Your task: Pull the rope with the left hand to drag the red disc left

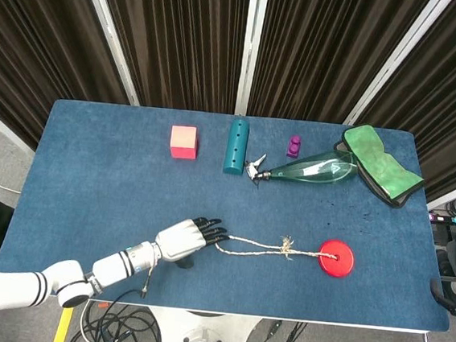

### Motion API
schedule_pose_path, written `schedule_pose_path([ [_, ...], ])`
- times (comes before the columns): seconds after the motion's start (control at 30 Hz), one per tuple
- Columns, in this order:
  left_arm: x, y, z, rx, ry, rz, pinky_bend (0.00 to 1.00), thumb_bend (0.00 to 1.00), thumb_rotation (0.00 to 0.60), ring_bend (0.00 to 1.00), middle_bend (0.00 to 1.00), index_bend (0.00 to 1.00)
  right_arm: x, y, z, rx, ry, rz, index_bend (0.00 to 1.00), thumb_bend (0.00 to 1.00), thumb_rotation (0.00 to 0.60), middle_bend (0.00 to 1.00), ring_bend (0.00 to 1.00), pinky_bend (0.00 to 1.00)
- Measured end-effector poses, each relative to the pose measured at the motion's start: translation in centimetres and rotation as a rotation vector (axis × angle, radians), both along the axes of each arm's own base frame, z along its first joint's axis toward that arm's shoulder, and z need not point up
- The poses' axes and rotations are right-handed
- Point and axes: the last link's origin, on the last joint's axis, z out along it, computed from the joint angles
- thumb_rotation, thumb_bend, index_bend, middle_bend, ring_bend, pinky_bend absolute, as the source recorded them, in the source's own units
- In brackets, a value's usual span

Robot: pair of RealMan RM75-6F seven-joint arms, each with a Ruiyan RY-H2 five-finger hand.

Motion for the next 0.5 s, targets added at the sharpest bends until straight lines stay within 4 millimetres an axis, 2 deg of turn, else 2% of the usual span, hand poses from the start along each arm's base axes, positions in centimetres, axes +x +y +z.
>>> schedule_pose_path([
  [0.2, 0.0, -0.3, -0.9, -0.035, 0.019, -0.007, 0.19, 0.16, 0.600, 0.00, 0.13, 0.10, -0.3, 0.0, 0.0, -0.006, -0.006, -0.005, 0.00, 0.21, 0.600, 0.00, 0.00, 0.00],
  [0.5, -0.2, -0.2, -1.4, -0.058, 0.065, -0.007, 0.19, 0.16, 0.600, 0.00, 0.25, 0.10, -0.4, 0.0, 0.1, -0.012, -0.007, -0.007, 0.00, 0.21, 0.600, 0.00, 0.00, 0.00],
])
